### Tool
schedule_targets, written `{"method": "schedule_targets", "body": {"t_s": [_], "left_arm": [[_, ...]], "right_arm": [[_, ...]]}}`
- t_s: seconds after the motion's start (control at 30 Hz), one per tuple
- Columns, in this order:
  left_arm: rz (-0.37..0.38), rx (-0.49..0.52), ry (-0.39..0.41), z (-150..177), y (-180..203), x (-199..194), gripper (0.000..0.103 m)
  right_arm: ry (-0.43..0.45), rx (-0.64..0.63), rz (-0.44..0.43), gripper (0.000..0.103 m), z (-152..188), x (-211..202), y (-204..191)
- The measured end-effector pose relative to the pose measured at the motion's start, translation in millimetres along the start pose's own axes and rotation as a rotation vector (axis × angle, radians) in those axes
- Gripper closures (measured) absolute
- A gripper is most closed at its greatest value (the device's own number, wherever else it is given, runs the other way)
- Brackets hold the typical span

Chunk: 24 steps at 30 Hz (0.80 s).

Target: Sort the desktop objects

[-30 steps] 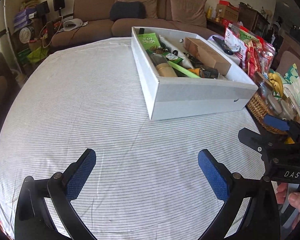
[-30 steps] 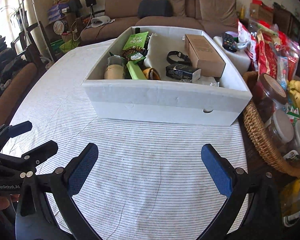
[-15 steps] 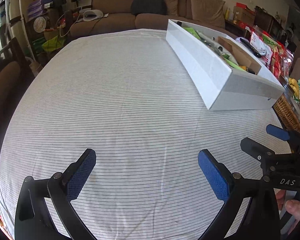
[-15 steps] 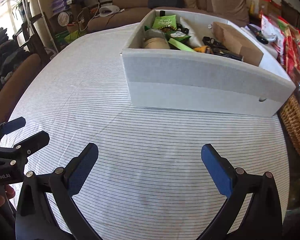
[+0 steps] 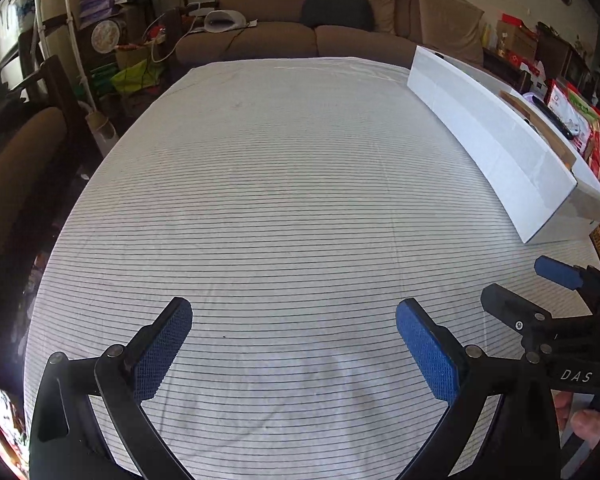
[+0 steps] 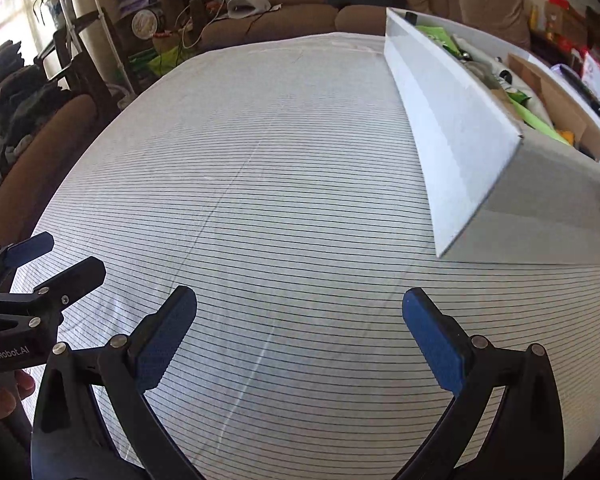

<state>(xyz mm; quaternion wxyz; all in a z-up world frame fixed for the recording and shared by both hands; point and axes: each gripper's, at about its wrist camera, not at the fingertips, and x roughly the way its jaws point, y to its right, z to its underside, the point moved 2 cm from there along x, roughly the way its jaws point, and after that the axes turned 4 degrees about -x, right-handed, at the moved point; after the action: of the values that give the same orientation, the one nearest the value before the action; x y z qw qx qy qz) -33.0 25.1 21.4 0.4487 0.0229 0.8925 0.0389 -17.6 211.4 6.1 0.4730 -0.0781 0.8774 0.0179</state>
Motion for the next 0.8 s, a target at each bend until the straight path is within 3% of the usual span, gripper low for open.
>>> {"method": "schedule_targets", "body": {"t_s": [0.3,0.8], "left_arm": [[-0.014,-0.011,-0.021,0,-33,30,0.000],[-0.044,0.015,-0.002,1,-30,46,0.000]], "right_arm": [[-0.024,0.024,0.010,0.000,-11,38,-22],[0.011,-0.006,0.105,0.000,-12,45,-36]]}}
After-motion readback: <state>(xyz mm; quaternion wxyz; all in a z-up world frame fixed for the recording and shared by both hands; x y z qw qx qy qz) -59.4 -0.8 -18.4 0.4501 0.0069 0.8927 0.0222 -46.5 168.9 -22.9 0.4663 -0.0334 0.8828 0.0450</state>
